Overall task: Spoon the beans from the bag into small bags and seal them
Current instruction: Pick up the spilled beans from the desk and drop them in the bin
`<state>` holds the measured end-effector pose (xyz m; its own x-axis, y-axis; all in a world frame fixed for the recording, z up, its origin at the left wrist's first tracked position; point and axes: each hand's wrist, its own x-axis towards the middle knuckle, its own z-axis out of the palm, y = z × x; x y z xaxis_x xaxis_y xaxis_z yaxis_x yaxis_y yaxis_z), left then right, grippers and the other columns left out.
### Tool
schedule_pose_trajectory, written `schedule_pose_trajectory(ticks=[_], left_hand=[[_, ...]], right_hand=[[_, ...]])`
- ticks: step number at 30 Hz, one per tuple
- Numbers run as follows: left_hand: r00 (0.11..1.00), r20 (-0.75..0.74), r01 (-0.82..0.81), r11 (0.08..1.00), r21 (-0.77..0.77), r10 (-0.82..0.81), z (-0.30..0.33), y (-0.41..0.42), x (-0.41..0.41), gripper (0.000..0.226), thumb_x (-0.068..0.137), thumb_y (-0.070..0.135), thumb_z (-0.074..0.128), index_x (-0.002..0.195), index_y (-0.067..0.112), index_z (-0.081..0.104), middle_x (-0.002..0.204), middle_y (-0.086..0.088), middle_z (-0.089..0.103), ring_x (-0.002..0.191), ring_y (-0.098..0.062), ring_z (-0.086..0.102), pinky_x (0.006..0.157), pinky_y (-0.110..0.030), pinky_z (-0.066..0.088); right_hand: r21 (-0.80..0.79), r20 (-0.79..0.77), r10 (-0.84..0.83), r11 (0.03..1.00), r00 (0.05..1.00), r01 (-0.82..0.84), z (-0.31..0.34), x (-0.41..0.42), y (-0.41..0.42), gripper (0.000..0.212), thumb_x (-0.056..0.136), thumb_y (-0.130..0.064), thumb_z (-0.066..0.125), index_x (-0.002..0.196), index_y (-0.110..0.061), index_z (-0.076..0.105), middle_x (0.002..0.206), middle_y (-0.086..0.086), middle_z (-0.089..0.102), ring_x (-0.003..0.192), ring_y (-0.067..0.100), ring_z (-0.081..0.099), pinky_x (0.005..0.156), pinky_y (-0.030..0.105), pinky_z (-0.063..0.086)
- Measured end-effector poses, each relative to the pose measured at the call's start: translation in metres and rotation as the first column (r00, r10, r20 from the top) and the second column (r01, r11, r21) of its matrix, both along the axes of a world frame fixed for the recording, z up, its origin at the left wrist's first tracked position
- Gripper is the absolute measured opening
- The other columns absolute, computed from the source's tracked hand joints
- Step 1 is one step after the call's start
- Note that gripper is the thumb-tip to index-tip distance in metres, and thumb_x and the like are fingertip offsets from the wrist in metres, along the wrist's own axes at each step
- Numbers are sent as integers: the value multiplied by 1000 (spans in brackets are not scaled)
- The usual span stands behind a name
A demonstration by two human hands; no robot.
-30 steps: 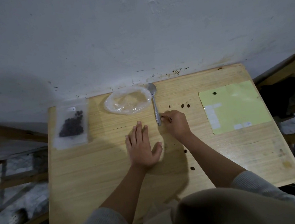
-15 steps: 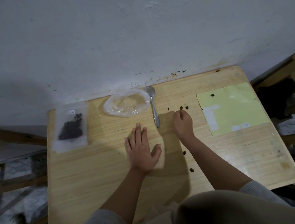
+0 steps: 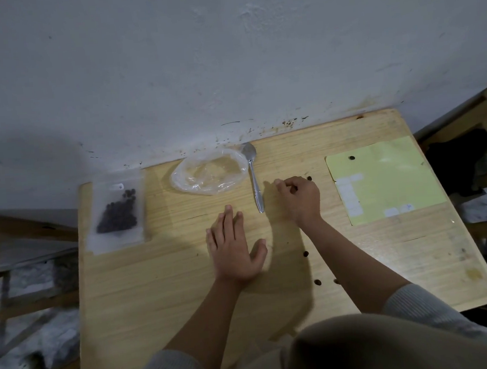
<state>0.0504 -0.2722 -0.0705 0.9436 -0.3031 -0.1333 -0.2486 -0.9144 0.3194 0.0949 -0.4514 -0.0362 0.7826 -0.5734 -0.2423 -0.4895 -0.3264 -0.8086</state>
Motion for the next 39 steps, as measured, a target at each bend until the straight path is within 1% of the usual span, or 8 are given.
schedule_pose_trajectory(ticks=[3, 7, 10, 18, 24, 28, 33, 39], left_hand=[[1000, 2, -5, 1000, -6, 5, 1, -1, 0, 80, 76, 59, 45, 141, 13, 39, 156, -6, 25, 140, -27, 24, 111, -54, 18], [1000, -8, -14, 1000, -15, 14, 2, -1, 0, 81, 76, 58, 46, 143, 14, 36, 157, -4, 22, 142, -25, 19, 113, -52, 13], [1000, -11, -17, 1000, -21, 16, 1, -1, 0, 80, 76, 57, 48, 142, 14, 36, 157, -4, 22, 142, -25, 20, 113, -53, 15], [1000, -16, -10, 1000, -25, 9, 2, -1, 0, 80, 76, 57, 47, 142, 13, 36, 157, -6, 22, 142, -26, 20, 112, -53, 14], [1000, -16, 2, 1000, -7, -2, 1, -1, 0, 81, 77, 59, 45, 143, 13, 35, 157, -6, 21, 142, -26, 19, 113, -54, 15], [1000, -6, 13, 1000, 4, -13, 1, 0, 0, 80, 78, 59, 45, 142, 12, 36, 156, -7, 23, 141, -28, 21, 112, -55, 18], [1000, 7, 9, 1000, 4, -9, 2, 0, 0, 79, 78, 59, 43, 141, 11, 38, 155, -8, 26, 140, -29, 24, 110, -56, 20], [1000, 8, 10, 1000, 8, -10, 1, -1, 0, 79, 78, 59, 43, 141, 11, 39, 155, -8, 26, 140, -28, 22, 111, -56, 19]], right_hand=[[-111, 8, 38, 993, 999, -37, 0, 4, -1, 20, 86, -25, 66, 96, -8, 73, 74, -2, 68, 65, 8, 59, 62, 24, 47], [-158, -68, 91, 982, 994, -101, -7, 10, 0, 15, 88, -21, 59, 86, -18, 74, 77, 5, 71, 70, 20, 65, 64, 37, 55], [-189, -102, 105, 974, 989, -123, -6, 13, 0, 21, 90, -21, 57, 85, -8, 73, 81, 11, 72, 74, 25, 66, 65, 39, 55], [-256, -170, 175, 943, 970, -215, -4, 18, -3, 18, 91, -12, 49, 95, -5, 66, 90, 9, 67, 81, 25, 62, 63, 26, 39], [-81, 14, 58, 995, 998, -56, 4, 6, -5, 12, 93, -9, 45, 93, 0, 53, 63, -2, 48, 56, 13, 46, 51, 21, 34], [35, 62, -16, 999, 998, 13, 7, -3, -5, 10, 93, -6, 40, 87, -3, 48, 60, -1, 45, 51, 10, 40, 43, 14, 33], [156, 52, -102, 983, 993, 93, 7, -11, -6, 13, 91, -9, 45, 78, -6, 48, 61, -3, 44, 54, 9, 39, 46, 11, 34], [372, 7, -231, 904, 973, 212, 4, -16, -16, 28, 88, -5, 45, 65, -14, 57, 60, 0, 50, 53, 13, 41, 51, 26, 33]])
